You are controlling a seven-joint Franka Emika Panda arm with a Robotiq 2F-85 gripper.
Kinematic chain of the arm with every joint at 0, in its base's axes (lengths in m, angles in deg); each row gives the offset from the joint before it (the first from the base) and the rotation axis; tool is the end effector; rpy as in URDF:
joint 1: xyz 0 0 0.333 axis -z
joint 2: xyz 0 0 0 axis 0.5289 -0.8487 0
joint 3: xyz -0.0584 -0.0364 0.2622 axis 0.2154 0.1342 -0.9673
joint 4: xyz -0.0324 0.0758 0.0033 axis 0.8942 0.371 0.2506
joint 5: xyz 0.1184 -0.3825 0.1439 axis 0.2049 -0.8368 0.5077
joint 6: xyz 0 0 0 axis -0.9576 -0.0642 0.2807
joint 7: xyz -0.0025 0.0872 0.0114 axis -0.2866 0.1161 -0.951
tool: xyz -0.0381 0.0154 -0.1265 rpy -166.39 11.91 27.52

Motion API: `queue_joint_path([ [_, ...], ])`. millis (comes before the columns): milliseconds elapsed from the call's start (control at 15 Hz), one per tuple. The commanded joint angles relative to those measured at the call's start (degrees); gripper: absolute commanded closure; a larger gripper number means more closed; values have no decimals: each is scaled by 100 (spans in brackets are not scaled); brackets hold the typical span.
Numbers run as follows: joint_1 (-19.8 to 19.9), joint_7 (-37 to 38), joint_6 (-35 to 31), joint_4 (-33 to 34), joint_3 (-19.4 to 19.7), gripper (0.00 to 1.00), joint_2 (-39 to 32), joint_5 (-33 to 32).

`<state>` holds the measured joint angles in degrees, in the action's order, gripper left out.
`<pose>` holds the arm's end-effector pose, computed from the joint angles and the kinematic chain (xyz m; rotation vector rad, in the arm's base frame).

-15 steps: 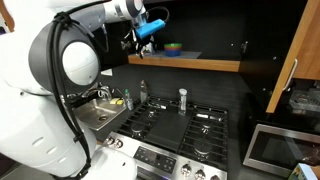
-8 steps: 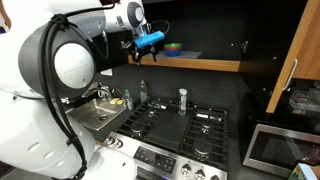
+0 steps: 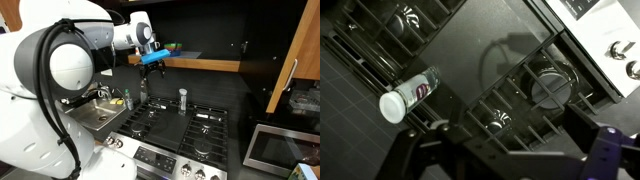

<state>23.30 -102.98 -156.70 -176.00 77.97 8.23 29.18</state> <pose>0.4951 0.0909 0.5290 2.6994 1.2346 0.1917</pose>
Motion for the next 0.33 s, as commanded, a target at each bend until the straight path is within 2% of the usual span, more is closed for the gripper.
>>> queue_joint_path([
  [0, 85, 349, -302, -299, 158, 0, -57, 38],
  [133, 82, 364, -404, -424, 295, 0, -119, 204],
  [267, 11, -4, -272, -470, 454, 0, -132, 496],
])
